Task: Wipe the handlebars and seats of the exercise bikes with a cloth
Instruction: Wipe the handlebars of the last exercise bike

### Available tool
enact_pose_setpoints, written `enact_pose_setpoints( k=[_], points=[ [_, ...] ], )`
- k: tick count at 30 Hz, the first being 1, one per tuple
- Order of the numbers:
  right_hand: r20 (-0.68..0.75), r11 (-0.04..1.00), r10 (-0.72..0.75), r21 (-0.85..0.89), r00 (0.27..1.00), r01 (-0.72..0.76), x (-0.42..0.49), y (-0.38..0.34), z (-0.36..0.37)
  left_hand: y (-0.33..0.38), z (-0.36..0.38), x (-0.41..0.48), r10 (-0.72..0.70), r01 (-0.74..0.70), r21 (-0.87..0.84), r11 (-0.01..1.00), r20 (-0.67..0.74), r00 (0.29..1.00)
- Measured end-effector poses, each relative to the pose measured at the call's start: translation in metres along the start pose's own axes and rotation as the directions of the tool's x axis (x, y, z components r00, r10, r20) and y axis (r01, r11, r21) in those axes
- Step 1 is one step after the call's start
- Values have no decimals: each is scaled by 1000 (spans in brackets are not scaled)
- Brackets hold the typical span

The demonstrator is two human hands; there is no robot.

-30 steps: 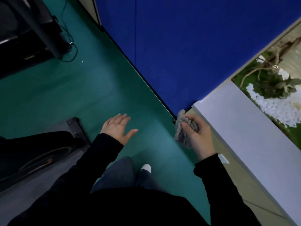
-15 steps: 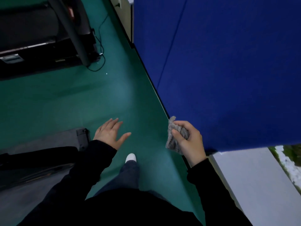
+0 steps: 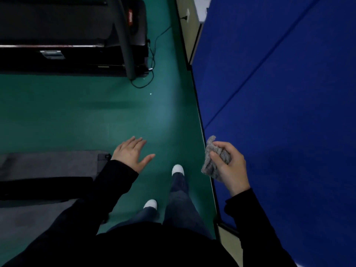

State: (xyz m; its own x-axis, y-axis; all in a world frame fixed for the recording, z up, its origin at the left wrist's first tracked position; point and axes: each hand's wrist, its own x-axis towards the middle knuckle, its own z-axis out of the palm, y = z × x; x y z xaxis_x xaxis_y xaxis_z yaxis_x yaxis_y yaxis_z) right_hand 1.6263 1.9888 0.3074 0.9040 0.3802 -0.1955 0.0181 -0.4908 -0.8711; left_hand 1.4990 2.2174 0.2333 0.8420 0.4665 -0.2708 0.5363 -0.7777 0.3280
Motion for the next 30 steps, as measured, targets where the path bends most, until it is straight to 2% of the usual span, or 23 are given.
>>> enact_pose_setpoints(
  k=[7, 13, 19, 26, 30],
  points=[
    [202, 988, -137, -45, 970, 149, 120, -27, 10, 9, -11, 59, -224, 224, 1, 975, -47, 974],
    [316, 973, -202, -43, 927, 227, 204, -43, 7, 34, -35, 115, -302, 301, -29, 953, -85, 950],
    [416, 967, -191, -77, 889, 244, 258, -55, 28, 30, -46, 139, -379, 372, -81, 925, -112, 919],
    [569, 931, -266, -57, 778, 360, 299, -104, 98, -9, -51, 153, -553, 536, -156, 830, -108, 826],
    [614, 905, -333, -5, 716, 425, 315, -141, 152, -46, -63, 170, -602, 572, -215, 792, -114, 790]
  ],
)
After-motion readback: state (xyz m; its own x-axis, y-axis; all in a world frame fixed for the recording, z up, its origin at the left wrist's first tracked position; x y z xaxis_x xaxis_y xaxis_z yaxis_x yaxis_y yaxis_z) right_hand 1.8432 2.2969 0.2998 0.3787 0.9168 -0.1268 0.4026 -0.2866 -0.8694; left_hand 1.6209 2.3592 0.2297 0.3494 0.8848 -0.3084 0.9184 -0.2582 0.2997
